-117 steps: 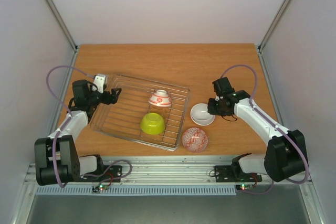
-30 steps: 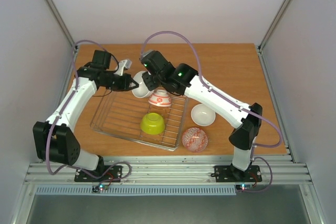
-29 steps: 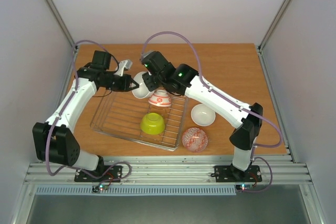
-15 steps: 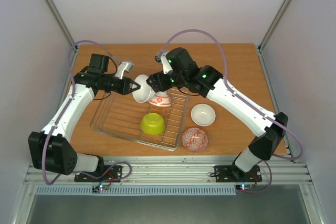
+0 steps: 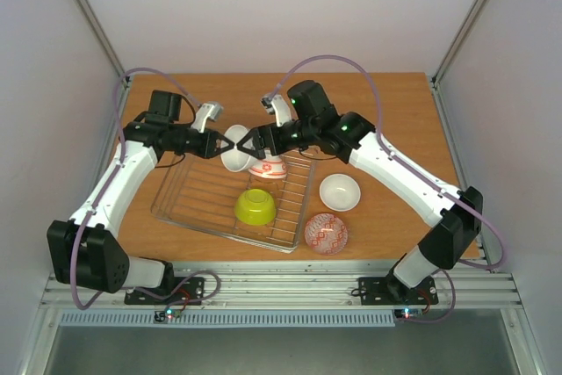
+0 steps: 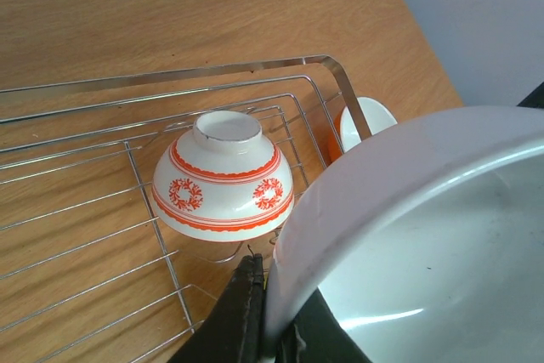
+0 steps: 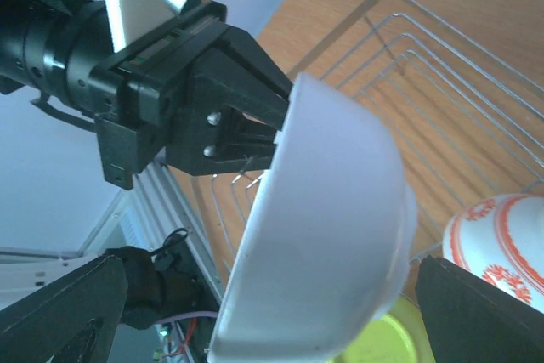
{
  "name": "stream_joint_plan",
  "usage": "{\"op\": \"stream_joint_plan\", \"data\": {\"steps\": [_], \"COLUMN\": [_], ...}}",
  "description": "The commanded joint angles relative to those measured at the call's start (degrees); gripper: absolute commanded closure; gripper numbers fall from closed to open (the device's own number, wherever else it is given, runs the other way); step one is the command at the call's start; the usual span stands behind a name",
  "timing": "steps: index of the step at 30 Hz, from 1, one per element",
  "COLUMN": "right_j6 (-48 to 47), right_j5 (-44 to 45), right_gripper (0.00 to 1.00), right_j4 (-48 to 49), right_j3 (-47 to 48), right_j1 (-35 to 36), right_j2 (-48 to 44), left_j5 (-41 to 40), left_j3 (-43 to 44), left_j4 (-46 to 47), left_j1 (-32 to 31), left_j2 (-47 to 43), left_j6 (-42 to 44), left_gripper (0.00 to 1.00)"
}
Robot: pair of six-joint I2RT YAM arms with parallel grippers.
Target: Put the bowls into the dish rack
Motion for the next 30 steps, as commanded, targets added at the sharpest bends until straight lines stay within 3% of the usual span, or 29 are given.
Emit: {"op": "stream_joint_plan", "data": {"steps": [1,13,16,21,23,27,29,30], "right_j6": [2.3,3.4,3.6,3.6,3.6,3.6,1.5,-0.2], "right_j5": [-4.9,-5.4,-7.3,-10.0,-10.0,-9.3,-6.9,-4.2], "right_gripper": [0.06,0.06,0.12,0.35,0.50,0.92,0.99,0.99], "right_j4": [3.0,4.8,6.7,10.9,11.6,11.8,8.9,5.7], "right_j3": [0.0,-5.3,-6.1,-6.9,-6.9,-6.9,-5.4,-3.5], "right_j1": [-0.4,-0.2,-0.2,-0.2,-0.2,-0.2,-0.1,0.3], "right_j2": [0.9,0.6,0.6,0.5,0.4,-0.1,0.2,0.9], "left_j5": [1.0,2.2,3.2,5.0,5.5,3.8,0.5,-2.0], "left_j3": [-0.4,-0.4,-0.5,-0.8,-1.0,-1.1,-1.1,-0.9], "left_j4": [3.3,3.9,4.2,4.3,4.3,4.2,4.2,4.1], "left_j1": [-0.1,0.0,0.0,0.0,0.0,0.0,-0.1,-0.1], "left_j2": [-2.7,-4.2,-4.1,-3.7,-3.7,-3.8,-4.3,-4.9], "left_j6": [1.0,0.6,0.4,0.3,0.4,0.6,1.0,1.0], "left_gripper": [1.00,0.99,0.99,1.00,1.00,1.00,0.97,0.87]}}
